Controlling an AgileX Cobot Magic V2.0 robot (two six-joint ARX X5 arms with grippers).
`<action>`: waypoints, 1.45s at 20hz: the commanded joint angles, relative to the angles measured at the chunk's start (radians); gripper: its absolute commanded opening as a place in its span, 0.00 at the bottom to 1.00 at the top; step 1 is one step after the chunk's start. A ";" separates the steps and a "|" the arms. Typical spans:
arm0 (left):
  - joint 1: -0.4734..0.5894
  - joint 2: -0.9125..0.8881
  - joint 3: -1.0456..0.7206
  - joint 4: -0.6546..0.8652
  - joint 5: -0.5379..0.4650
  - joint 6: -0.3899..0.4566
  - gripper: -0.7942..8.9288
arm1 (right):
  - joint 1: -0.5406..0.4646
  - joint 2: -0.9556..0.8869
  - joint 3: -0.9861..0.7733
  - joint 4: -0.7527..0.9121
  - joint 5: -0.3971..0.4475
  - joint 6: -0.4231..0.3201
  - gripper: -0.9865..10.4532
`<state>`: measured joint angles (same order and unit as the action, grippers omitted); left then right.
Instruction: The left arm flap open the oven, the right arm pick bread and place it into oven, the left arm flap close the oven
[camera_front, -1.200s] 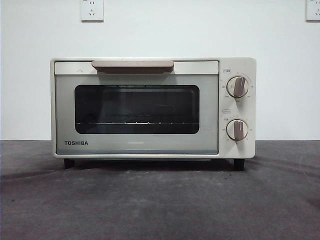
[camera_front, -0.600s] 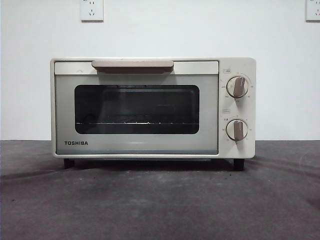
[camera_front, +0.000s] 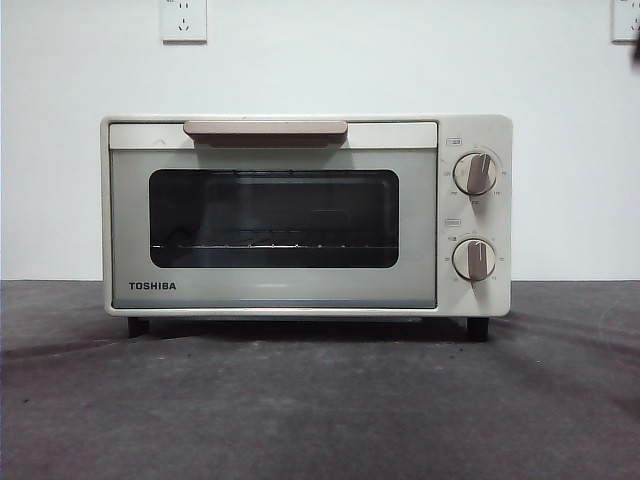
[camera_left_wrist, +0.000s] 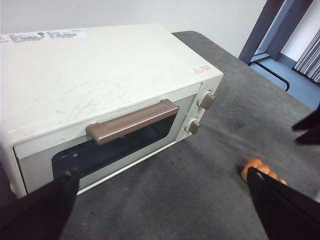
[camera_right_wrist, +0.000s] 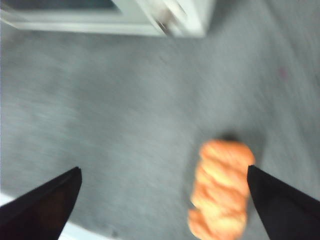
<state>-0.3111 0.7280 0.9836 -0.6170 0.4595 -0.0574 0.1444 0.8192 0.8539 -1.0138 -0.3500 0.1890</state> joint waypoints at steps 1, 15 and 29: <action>-0.005 0.006 0.021 0.011 0.002 0.007 0.68 | 0.004 0.040 -0.056 0.011 0.055 0.049 0.60; -0.005 0.020 0.021 0.011 0.002 -0.008 0.68 | 0.248 0.381 -0.152 0.162 0.311 0.188 0.55; -0.005 0.020 0.021 0.011 0.002 -0.011 0.68 | 0.197 0.462 -0.153 0.187 0.320 0.169 0.26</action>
<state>-0.3119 0.7429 0.9836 -0.6170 0.4595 -0.0666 0.3370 1.2686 0.6949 -0.8272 -0.0315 0.3637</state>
